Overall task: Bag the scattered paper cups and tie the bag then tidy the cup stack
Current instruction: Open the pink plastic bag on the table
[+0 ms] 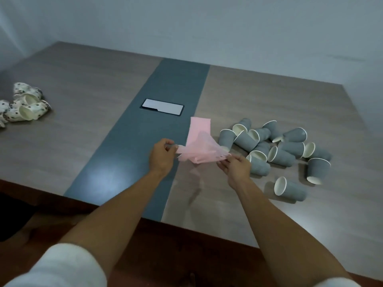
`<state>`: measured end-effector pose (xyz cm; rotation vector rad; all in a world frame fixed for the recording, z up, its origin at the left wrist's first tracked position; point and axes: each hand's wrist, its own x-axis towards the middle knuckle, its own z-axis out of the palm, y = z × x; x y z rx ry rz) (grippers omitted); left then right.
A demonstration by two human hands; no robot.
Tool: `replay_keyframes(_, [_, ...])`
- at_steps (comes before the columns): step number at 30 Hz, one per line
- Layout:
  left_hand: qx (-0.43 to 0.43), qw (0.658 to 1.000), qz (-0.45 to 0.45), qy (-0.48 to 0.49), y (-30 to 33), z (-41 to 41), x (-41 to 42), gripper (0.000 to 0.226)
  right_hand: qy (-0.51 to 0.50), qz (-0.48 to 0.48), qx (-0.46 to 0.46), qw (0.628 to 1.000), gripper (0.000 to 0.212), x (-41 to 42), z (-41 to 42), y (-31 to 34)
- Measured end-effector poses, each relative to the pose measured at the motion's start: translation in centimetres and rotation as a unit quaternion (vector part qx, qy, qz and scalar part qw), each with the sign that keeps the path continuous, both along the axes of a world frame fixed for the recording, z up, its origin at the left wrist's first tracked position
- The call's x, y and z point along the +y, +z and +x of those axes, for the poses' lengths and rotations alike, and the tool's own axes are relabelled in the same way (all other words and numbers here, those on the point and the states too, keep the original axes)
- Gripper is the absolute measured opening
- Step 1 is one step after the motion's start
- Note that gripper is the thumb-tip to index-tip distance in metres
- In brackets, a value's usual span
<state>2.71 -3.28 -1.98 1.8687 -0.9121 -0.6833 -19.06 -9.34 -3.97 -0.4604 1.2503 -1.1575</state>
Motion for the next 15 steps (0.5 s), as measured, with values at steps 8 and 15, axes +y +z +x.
replay_keyframes(8, [0.258, 0.928, 0.003, 0.269, 3.7, 0.0, -2.6, 0.027, -0.094, 0.063, -0.124, 0.986, 0.024, -2.7, -3.1, 1.8])
replay_keyframes(15, [-0.048, 0.997, 0.014, 0.051, 1.6, 0.2, -1.4, 0.035, 0.232, -0.137, 0.384, 0.883, 0.05, -0.4, -5.7, 1.0])
